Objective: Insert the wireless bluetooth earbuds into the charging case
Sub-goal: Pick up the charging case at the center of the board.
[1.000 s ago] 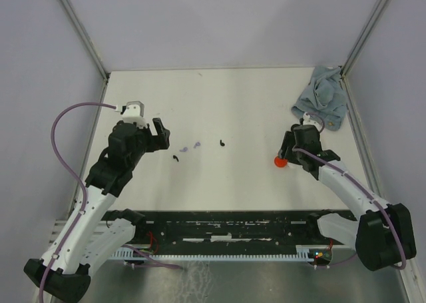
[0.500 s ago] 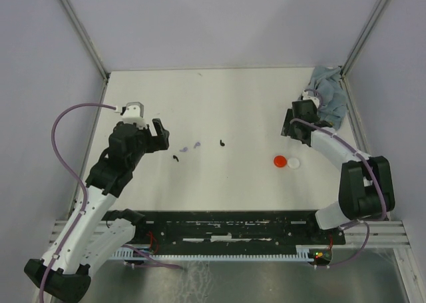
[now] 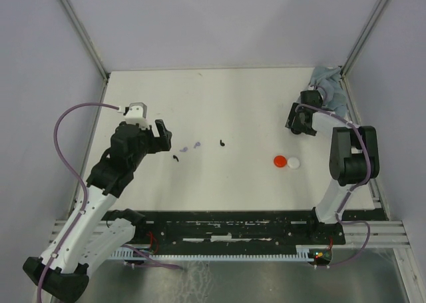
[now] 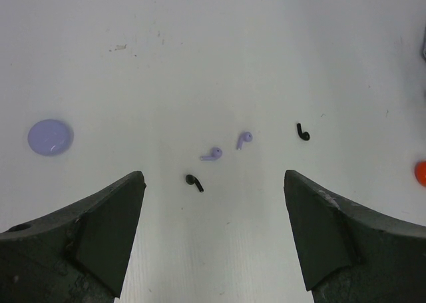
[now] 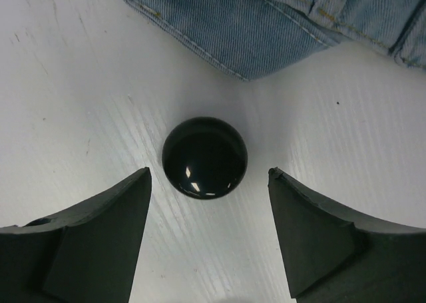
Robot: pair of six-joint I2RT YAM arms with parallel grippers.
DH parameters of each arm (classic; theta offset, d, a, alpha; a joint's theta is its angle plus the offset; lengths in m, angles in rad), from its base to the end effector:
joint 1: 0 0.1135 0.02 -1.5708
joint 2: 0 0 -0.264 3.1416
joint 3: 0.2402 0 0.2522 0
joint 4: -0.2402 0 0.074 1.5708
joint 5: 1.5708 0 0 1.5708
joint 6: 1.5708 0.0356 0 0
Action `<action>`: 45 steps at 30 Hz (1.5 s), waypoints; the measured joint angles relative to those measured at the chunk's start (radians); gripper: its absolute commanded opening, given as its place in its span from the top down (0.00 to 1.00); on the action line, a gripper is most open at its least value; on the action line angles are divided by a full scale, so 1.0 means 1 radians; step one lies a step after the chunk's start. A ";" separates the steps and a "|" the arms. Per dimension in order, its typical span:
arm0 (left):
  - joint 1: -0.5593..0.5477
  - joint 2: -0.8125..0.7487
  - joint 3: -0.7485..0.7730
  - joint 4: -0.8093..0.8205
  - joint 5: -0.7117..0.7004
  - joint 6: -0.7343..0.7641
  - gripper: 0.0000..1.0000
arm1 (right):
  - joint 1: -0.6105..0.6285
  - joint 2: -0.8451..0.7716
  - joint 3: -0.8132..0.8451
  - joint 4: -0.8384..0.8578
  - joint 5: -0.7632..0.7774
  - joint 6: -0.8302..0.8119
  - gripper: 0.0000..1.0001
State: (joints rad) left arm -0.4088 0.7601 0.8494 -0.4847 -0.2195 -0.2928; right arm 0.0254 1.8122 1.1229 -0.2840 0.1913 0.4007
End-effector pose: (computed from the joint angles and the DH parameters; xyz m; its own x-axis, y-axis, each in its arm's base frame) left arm 0.1569 -0.0595 0.3351 -0.3972 -0.1349 -0.9078 0.0929 0.9781 -0.1861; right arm 0.3716 0.0027 0.1703 -0.7290 0.3646 -0.5793 0.3979 0.9144 0.0747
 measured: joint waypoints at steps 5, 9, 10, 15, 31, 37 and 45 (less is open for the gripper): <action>-0.006 0.004 0.000 0.000 0.000 0.000 0.08 | -0.015 0.060 0.066 -0.017 -0.042 -0.014 0.27; -0.007 0.006 0.000 0.000 0.001 0.000 0.08 | -0.019 0.085 0.108 -0.041 -0.060 -0.024 0.32; -0.008 0.006 0.000 0.000 0.001 0.000 0.08 | -0.020 0.092 0.116 -0.050 -0.061 -0.026 0.33; -0.008 0.005 0.000 0.000 0.009 0.000 0.08 | -0.020 0.126 0.154 -0.102 -0.071 -0.045 0.38; 0.002 0.005 -0.013 0.008 0.107 0.001 0.09 | 0.046 -0.064 0.056 -0.142 -0.171 -0.134 0.50; 0.010 0.057 -0.010 0.023 0.236 0.008 0.11 | 0.186 -0.243 -0.009 -0.117 -0.238 -0.235 0.51; 0.010 0.195 0.039 0.030 0.472 0.013 0.14 | 0.346 -0.473 -0.126 -0.053 -0.360 -0.393 0.55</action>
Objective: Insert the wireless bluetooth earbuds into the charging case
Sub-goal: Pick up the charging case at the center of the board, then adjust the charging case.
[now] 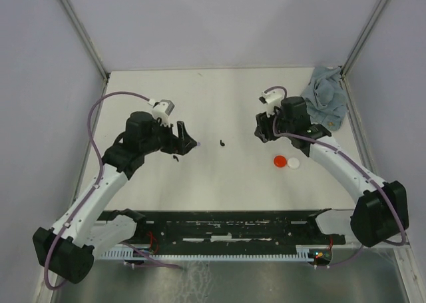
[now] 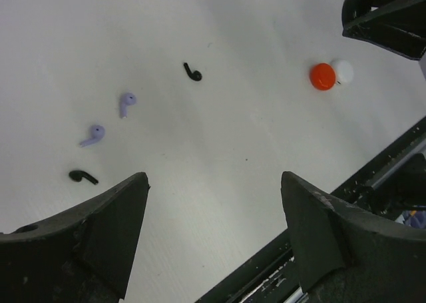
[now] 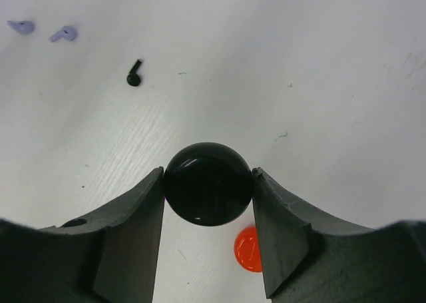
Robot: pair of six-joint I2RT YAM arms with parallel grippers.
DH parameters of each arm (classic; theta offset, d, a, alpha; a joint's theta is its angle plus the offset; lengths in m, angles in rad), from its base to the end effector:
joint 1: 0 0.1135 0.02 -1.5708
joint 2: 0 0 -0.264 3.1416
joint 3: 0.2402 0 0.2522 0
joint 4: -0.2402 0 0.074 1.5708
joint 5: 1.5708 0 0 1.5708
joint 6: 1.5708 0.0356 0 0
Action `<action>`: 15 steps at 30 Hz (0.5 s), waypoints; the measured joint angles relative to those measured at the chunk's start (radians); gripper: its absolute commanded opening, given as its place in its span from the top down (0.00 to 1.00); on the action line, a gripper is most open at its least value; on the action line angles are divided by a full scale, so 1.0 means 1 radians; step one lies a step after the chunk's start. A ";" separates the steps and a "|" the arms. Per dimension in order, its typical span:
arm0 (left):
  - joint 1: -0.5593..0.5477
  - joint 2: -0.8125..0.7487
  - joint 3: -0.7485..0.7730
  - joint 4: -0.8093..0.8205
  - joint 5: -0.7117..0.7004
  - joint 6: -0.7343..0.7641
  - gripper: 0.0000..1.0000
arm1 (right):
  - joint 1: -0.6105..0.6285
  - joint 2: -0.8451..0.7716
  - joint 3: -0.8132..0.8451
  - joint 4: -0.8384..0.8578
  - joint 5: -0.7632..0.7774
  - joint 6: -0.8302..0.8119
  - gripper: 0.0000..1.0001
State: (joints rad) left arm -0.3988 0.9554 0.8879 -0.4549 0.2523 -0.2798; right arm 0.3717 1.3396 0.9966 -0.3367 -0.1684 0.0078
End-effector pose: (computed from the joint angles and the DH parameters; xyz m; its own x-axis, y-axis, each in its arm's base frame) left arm 0.1901 -0.0898 0.3183 -0.6008 -0.0370 -0.7985 0.4260 0.8304 -0.3590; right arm 0.2729 0.1128 0.2760 -0.5894 -0.2215 -0.7769 -0.4749 0.8729 0.1114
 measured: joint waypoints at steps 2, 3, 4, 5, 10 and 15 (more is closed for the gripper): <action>0.000 0.027 0.007 0.008 0.070 -0.006 0.14 | 0.026 -0.048 -0.018 0.019 -0.034 -0.040 0.56; 0.000 0.042 0.014 0.009 0.101 -0.013 0.14 | 0.036 -0.066 -0.025 0.029 -0.048 -0.056 0.56; 0.000 0.060 0.022 0.012 0.134 -0.015 0.15 | 0.047 -0.086 -0.033 0.042 -0.066 -0.075 0.57; 0.000 0.079 0.031 0.013 0.162 -0.015 0.15 | 0.060 -0.105 -0.043 0.058 -0.087 -0.096 0.57; -0.002 0.166 0.080 0.016 0.294 -0.022 0.18 | 0.127 -0.171 -0.103 0.127 -0.187 -0.208 0.58; -0.026 0.225 0.121 0.036 0.359 -0.051 0.19 | 0.188 -0.181 -0.130 0.151 -0.243 -0.325 0.59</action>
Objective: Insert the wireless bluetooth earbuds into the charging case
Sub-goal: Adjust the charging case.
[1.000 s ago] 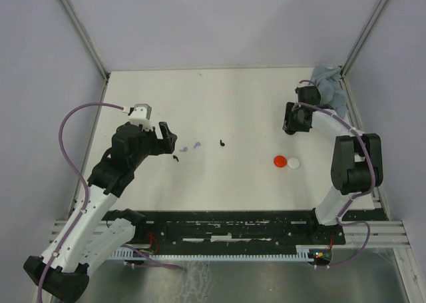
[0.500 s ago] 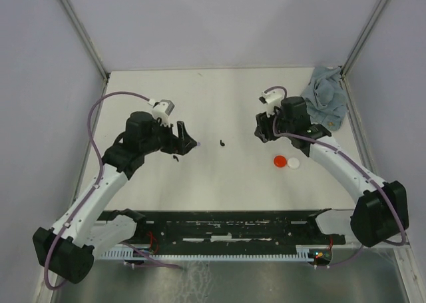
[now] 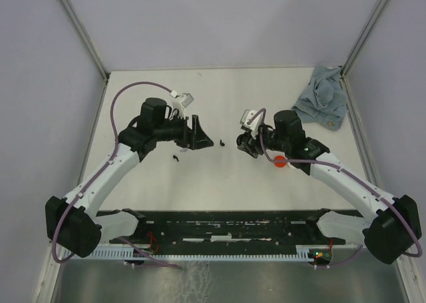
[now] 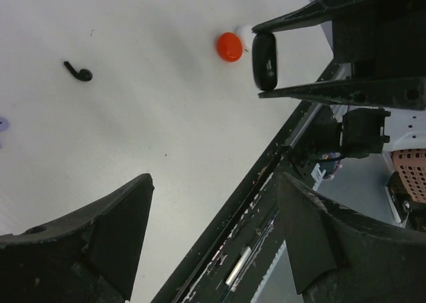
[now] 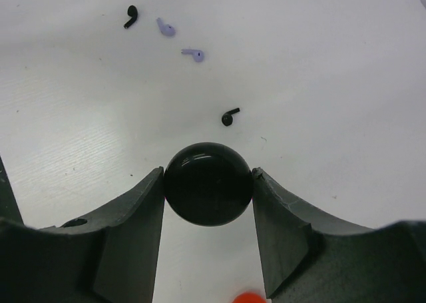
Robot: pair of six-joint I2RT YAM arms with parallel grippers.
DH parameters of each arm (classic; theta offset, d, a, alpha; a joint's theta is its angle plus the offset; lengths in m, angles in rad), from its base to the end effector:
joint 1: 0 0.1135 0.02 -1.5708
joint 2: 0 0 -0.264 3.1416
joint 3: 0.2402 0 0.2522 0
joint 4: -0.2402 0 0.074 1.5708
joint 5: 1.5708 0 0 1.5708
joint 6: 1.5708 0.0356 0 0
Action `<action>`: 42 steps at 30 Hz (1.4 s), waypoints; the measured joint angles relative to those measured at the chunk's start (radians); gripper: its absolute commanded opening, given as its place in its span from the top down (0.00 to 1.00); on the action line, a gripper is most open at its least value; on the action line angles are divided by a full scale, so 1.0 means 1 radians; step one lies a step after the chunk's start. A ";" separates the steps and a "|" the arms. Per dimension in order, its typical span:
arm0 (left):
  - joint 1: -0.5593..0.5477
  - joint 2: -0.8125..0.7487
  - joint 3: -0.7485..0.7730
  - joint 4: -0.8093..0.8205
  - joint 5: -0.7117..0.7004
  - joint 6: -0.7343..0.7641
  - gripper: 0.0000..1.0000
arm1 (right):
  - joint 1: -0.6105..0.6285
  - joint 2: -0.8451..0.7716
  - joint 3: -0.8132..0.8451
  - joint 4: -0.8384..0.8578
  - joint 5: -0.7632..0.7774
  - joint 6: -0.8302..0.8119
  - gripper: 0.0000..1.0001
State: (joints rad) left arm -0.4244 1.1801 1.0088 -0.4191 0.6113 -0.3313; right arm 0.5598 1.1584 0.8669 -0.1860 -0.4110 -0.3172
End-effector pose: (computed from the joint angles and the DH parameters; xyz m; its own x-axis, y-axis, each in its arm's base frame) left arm 0.2256 -0.1243 0.3175 -0.7307 0.0379 -0.6816 0.5647 0.5946 -0.5723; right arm 0.2134 0.1505 0.2934 -0.1244 -0.4154 -0.9011 -0.8696 0.4829 -0.1026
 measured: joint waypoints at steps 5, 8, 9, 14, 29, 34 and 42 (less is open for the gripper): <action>-0.045 0.069 0.052 0.030 0.042 -0.020 0.25 | 0.055 0.000 0.000 0.014 -0.022 -0.113 0.59; -0.063 0.112 0.079 0.033 0.055 -0.023 0.26 | 0.098 0.000 0.000 0.017 -0.020 -0.182 0.59; -0.069 0.125 0.084 0.035 0.058 -0.023 0.27 | 0.108 0.000 0.000 0.017 -0.017 -0.196 0.59; -0.100 0.183 0.108 0.037 0.075 -0.024 0.31 | 0.151 0.012 0.004 0.016 0.001 -0.274 0.59; -0.141 0.294 0.127 0.084 0.081 -0.070 0.54 | 0.207 0.072 0.046 0.013 0.031 -0.365 0.59; -0.145 0.299 0.127 0.103 0.098 -0.085 0.73 | 0.212 0.085 0.050 0.024 0.029 -0.369 0.55; -0.143 0.286 0.124 0.113 0.087 -0.083 0.86 | 0.212 0.081 0.043 0.051 0.042 -0.341 0.36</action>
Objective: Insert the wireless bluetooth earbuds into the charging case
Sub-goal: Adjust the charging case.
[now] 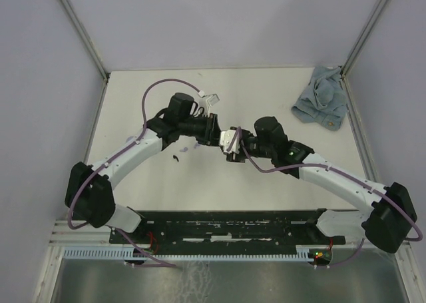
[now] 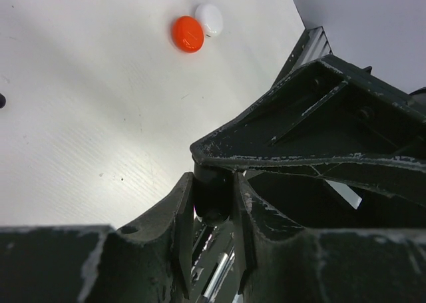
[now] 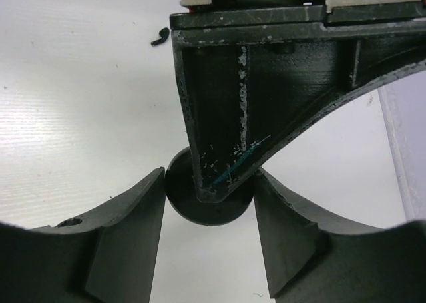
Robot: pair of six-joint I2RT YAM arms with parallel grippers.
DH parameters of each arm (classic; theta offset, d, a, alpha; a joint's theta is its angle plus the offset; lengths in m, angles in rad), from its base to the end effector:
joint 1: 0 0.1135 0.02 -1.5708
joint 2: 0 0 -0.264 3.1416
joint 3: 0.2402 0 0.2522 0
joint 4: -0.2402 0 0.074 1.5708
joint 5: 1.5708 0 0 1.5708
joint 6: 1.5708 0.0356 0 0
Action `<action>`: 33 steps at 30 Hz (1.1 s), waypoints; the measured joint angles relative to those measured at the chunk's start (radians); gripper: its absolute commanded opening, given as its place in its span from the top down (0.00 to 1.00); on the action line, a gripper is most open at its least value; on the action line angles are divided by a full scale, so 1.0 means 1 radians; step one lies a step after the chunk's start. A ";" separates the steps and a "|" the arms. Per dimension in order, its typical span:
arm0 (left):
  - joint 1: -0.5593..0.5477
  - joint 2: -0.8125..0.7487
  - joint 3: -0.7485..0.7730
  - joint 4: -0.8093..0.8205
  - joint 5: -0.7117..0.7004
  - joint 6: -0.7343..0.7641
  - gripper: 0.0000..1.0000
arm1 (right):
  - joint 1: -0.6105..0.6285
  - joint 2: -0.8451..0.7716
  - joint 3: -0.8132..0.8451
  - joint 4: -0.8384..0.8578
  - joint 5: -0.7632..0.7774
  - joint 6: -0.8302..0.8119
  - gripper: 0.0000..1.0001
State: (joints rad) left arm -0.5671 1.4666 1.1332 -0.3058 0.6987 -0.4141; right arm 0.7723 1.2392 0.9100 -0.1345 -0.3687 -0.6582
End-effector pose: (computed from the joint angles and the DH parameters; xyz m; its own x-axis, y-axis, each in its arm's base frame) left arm 0.2618 -0.1939 0.2922 -0.8013 0.1451 -0.5803 0.5727 0.4663 -0.6742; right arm 0.1924 0.2054 0.2928 0.2859 -0.5180 -0.8062 -0.8935 0.1598 -0.4196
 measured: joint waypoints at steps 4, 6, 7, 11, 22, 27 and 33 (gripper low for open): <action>-0.003 -0.034 -0.013 0.008 -0.017 0.036 0.87 | -0.012 -0.055 -0.031 0.030 0.004 0.072 0.32; -0.003 -0.062 -0.029 0.032 -0.030 0.053 0.88 | -0.036 -0.095 -0.048 0.046 -0.003 0.125 0.30; -0.003 -0.079 -0.042 0.048 -0.040 0.064 0.88 | -0.052 -0.113 -0.056 0.060 -0.012 0.156 0.30; -0.003 -0.135 -0.079 0.118 -0.061 0.091 0.88 | -0.109 -0.158 -0.080 0.109 -0.064 0.279 0.30; -0.003 -0.195 -0.138 0.357 -0.005 0.167 0.87 | -0.206 -0.168 -0.180 0.330 -0.272 0.586 0.35; -0.003 -0.197 -0.184 0.489 0.060 0.192 0.87 | -0.208 -0.167 -0.238 0.459 -0.323 0.671 0.37; -0.003 -0.241 -0.287 0.634 0.116 0.225 0.88 | -0.212 -0.167 -0.299 0.615 -0.339 0.753 0.39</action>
State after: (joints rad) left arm -0.5697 1.2255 0.8463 0.3279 0.8150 -0.1894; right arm 0.5602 1.0725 0.6106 0.4805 -0.7074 0.0944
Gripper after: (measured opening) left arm 0.318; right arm 0.621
